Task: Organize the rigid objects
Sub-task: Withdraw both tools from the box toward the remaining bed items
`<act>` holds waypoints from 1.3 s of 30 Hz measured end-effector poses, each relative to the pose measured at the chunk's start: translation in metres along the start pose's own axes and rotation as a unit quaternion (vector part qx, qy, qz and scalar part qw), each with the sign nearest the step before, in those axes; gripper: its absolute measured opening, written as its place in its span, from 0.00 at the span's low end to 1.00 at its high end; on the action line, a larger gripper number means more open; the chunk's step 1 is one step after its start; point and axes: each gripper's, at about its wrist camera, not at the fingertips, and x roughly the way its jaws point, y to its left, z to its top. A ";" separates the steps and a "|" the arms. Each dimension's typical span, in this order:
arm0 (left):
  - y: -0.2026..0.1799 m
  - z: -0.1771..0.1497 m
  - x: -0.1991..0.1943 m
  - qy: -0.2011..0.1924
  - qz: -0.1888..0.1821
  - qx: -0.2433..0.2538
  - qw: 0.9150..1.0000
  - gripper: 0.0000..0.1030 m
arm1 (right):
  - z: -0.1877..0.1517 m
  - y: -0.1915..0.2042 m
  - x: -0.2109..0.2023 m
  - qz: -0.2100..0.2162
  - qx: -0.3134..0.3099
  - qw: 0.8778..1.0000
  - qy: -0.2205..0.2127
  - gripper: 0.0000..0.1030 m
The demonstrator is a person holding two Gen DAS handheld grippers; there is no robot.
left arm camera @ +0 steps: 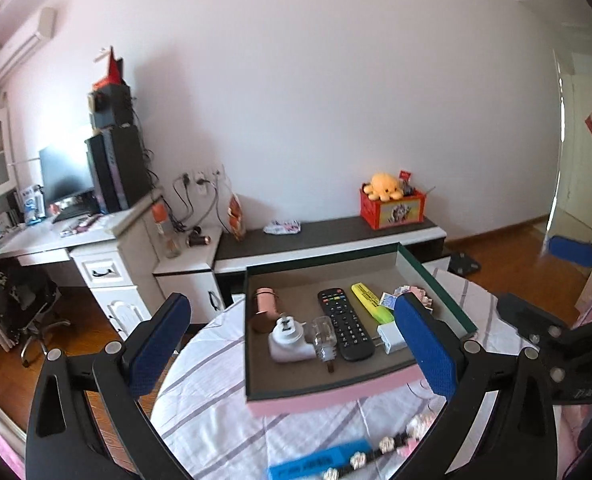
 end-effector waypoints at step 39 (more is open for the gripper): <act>0.039 -0.105 -0.117 0.004 0.056 -0.033 0.998 1.00 | -0.092 0.051 -0.104 -0.016 0.024 0.999 0.016 1.00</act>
